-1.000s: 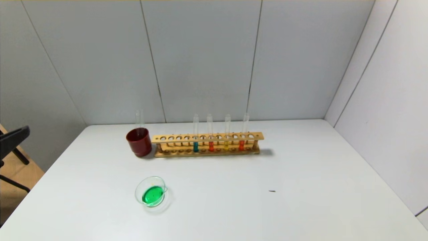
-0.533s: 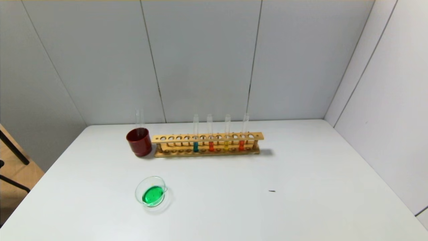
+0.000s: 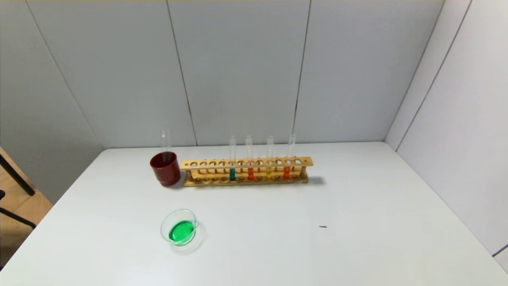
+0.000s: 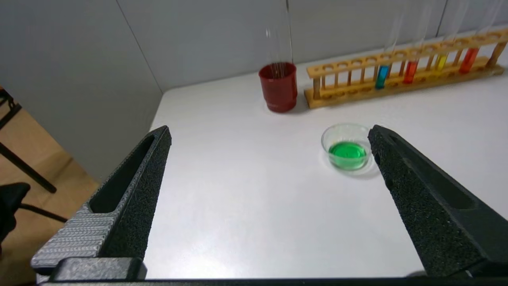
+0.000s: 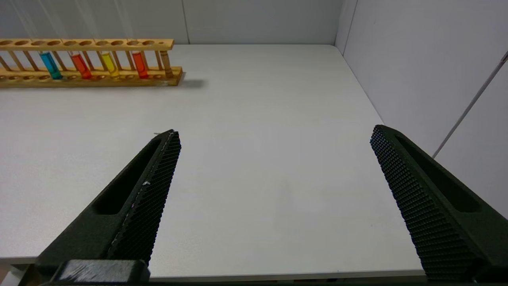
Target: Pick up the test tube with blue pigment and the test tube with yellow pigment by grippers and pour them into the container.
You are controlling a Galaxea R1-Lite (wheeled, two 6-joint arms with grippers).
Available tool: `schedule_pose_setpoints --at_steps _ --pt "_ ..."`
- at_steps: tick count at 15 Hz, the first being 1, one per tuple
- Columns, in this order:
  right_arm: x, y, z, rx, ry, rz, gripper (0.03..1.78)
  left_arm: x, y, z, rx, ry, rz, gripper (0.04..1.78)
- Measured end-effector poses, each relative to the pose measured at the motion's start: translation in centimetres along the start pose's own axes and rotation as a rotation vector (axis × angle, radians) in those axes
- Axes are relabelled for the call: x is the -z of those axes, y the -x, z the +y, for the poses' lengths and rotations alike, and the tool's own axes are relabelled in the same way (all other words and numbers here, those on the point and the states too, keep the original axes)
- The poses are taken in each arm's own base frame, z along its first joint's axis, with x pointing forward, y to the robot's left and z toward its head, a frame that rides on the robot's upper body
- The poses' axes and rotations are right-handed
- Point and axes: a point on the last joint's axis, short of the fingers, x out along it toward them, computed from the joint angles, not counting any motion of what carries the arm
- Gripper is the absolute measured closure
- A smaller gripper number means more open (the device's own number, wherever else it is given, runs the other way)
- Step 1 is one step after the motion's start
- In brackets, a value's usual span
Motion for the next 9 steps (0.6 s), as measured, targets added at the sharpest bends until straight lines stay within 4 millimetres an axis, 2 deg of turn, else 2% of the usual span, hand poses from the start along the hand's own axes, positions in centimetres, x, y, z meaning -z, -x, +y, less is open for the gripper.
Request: schedule_pose_setpoints --at_steps 5,9 --pt "0.0 0.0 0.0 0.000 0.000 0.000 0.06 5.2 -0.5 -0.8 0.022 0.016 0.092 0.07" --pt "0.0 0.0 0.0 0.000 0.000 0.000 0.06 6.4 -0.6 -1.1 0.063 0.041 0.111 0.07"
